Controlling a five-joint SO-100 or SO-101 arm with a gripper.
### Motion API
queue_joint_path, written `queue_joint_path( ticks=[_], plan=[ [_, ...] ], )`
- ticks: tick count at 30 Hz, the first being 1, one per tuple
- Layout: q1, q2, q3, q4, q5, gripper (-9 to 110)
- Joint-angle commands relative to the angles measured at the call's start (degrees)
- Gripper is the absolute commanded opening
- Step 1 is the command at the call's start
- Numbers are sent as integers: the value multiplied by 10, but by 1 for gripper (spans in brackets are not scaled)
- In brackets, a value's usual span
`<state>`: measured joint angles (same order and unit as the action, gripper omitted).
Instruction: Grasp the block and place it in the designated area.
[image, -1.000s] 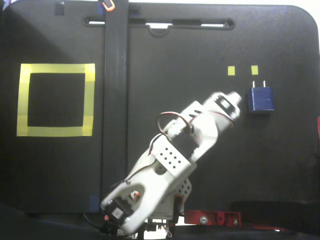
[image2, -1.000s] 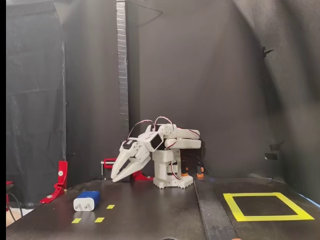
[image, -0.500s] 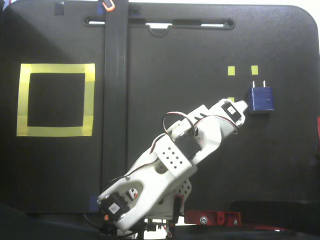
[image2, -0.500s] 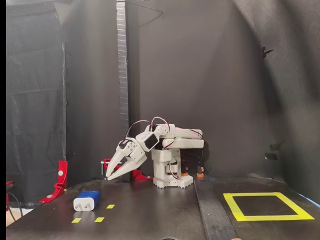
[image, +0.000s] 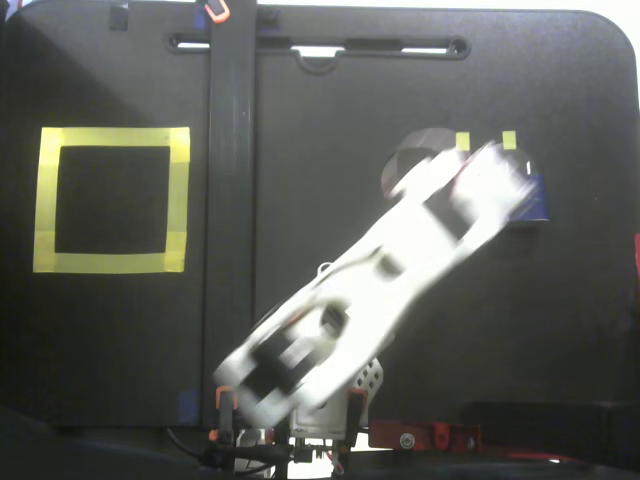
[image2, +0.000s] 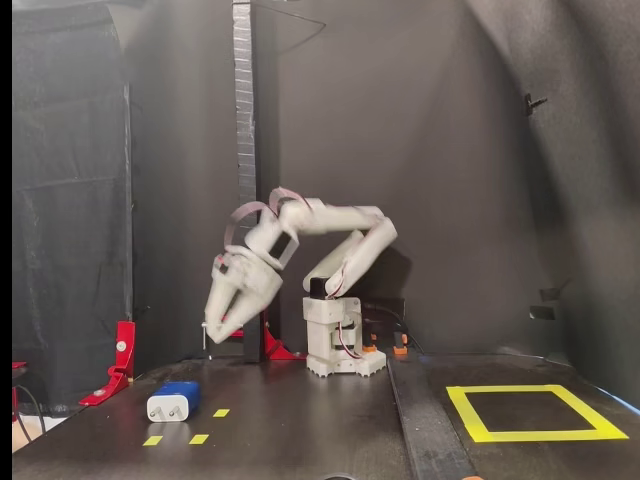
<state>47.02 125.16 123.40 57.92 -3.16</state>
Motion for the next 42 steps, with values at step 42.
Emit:
queue_joint_path(
  ticks=[42],
  plan=[
    [18, -288, -269, 84, -658, 0]
  ],
)
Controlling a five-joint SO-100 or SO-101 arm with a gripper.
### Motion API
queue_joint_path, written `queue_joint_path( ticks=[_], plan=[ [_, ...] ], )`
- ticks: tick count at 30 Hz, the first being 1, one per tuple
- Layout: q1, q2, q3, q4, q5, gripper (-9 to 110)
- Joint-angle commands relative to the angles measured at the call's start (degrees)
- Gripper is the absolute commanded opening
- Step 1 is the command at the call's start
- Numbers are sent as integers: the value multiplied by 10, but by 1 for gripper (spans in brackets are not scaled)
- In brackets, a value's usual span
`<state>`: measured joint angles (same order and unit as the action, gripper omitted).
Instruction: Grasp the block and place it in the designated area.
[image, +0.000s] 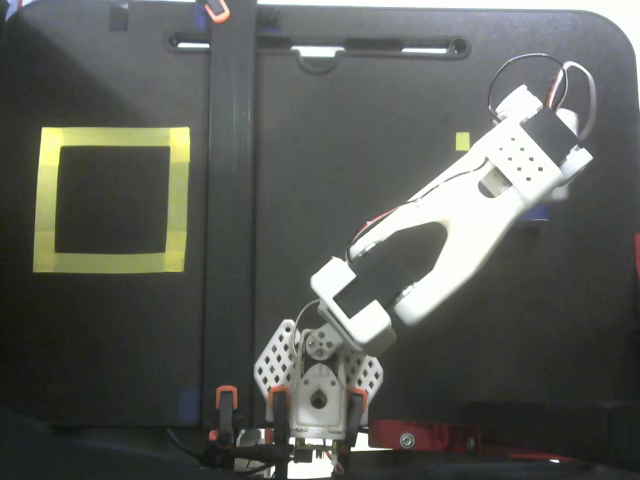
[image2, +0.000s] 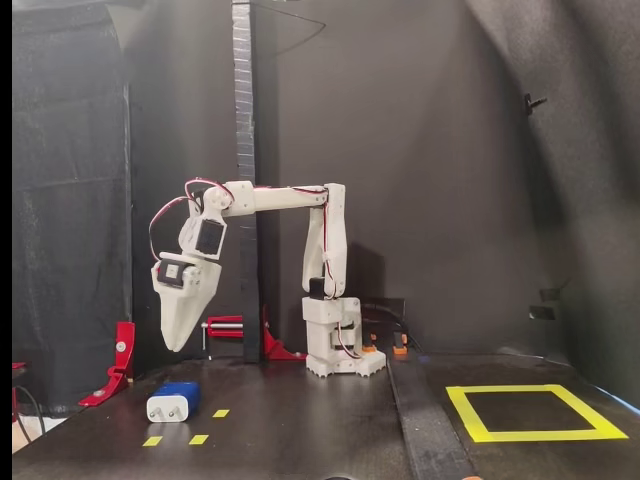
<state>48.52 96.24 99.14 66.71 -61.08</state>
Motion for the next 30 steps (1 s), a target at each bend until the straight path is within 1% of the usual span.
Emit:
queue_joint_path(
  ticks=[1, 4, 7, 11, 20, 23, 30],
  plan=[
    [4, 1, -26, -3, -118, 0],
    [3, 0, -26, 1, -231, 0],
    [2, 0, -26, 8, -372, 0],
    [2, 2, -26, 18, -521, 0],
    [4, 1, -26, 53, -797, 0],
    [7, 1, -29, 79, -850, 0],
    [10, 3, -32, 91, -848, 0]
  ],
)
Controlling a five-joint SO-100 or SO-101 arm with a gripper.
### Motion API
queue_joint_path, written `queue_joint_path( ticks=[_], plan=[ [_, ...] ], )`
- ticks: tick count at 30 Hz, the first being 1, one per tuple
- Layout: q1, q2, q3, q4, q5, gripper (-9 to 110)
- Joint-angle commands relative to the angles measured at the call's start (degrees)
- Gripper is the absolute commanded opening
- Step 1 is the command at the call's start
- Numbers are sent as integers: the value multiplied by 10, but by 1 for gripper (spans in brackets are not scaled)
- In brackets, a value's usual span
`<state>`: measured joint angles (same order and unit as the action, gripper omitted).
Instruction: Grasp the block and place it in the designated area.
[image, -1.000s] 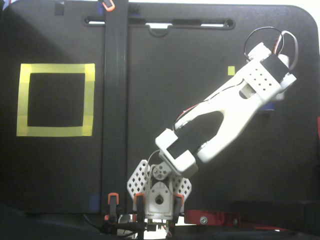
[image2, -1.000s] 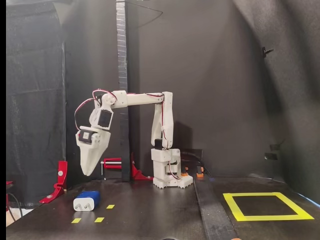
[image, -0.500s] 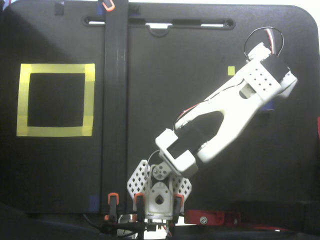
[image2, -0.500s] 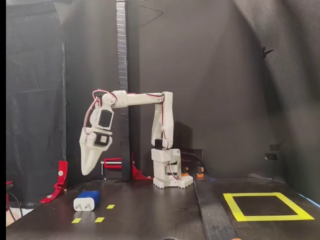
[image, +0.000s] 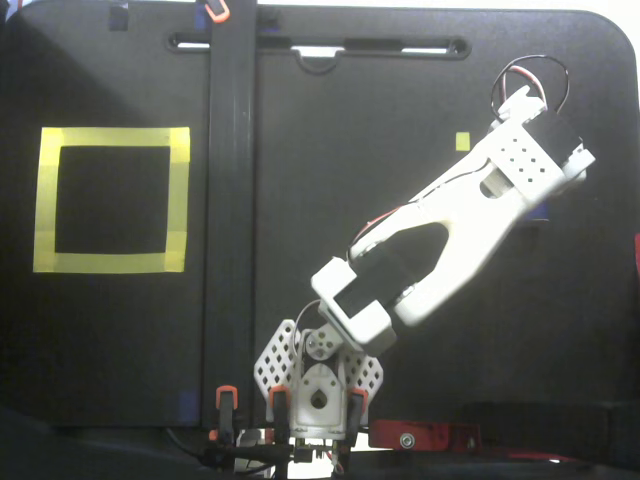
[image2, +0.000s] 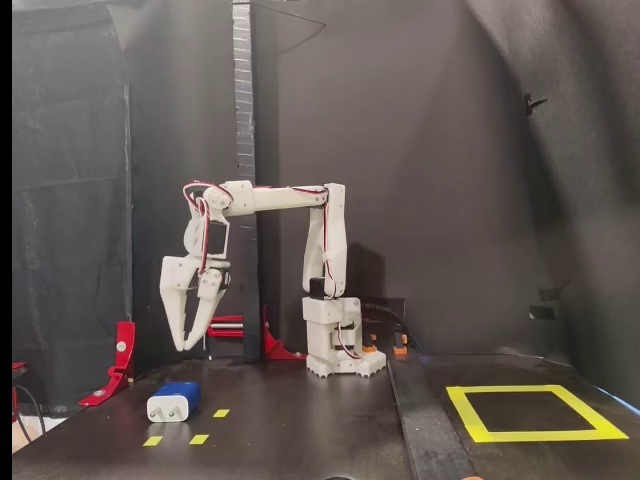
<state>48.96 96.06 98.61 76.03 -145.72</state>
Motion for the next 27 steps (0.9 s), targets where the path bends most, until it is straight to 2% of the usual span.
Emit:
queue_joint_path(
  ticks=[1, 7, 12, 22, 23, 27],
  plan=[
    [6, 4, -26, -5, -2, 0],
    [9, 4, -27, -29, 1, 4],
    [10, 3, -27, -38, 1, 25],
    [13, 4, -26, -42, 1, 33],
    [15, 4, -25, -45, 1, 41],
    [17, 4, -25, -46, 1, 43]
  ],
)
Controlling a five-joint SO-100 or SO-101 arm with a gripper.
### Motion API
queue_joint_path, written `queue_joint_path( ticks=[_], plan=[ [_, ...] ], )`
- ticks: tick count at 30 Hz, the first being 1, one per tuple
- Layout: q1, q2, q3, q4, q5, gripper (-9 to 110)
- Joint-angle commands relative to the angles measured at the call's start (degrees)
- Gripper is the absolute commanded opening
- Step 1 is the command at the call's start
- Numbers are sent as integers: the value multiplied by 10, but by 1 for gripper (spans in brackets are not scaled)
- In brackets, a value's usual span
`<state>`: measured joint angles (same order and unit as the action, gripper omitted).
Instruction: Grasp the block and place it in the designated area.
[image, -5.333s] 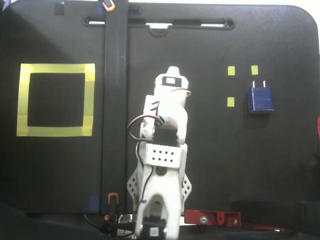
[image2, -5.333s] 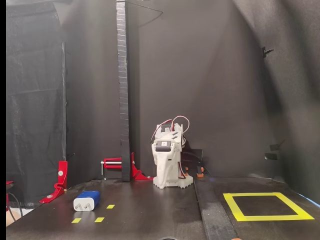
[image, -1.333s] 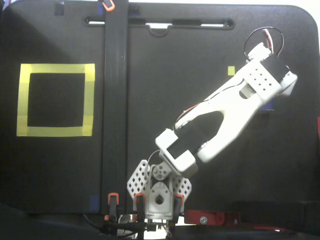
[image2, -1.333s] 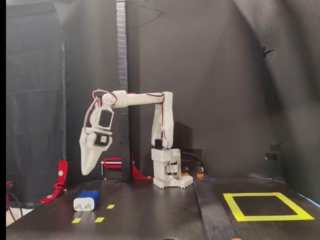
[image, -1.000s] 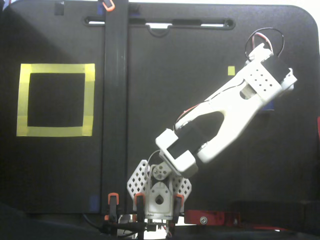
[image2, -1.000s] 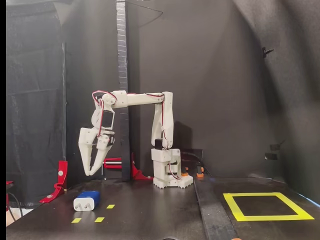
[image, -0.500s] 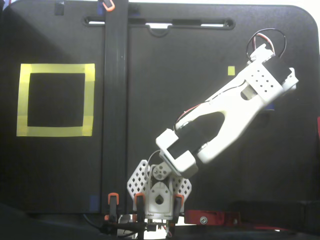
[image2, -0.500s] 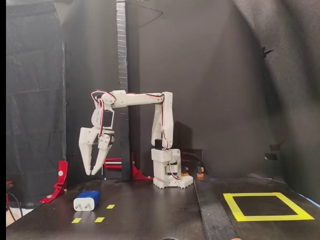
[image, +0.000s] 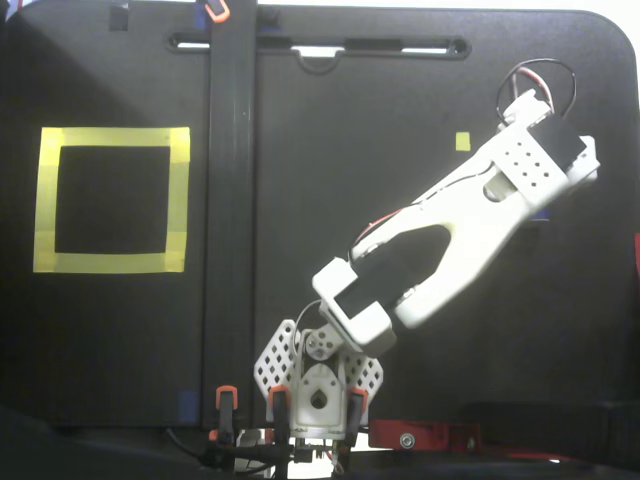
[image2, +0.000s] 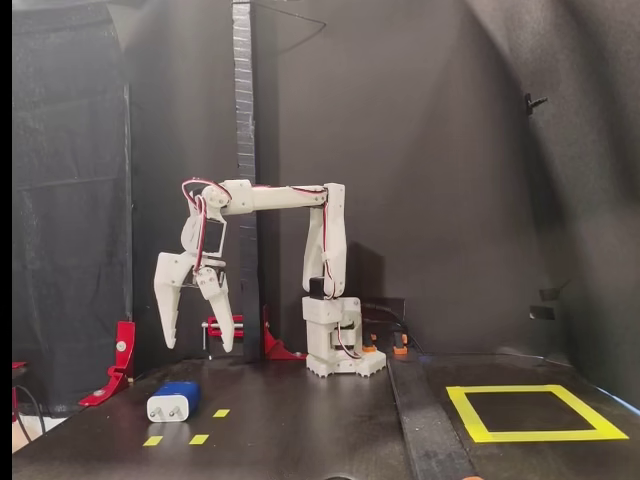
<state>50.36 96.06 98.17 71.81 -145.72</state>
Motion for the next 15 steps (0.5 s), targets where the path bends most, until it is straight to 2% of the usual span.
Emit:
queue_joint_path(
  ticks=[1, 15],
  plan=[
    [3, 4, -20, -4, 1, 43],
    [27, -47, -20, -37, -4, 43]
  ],
)
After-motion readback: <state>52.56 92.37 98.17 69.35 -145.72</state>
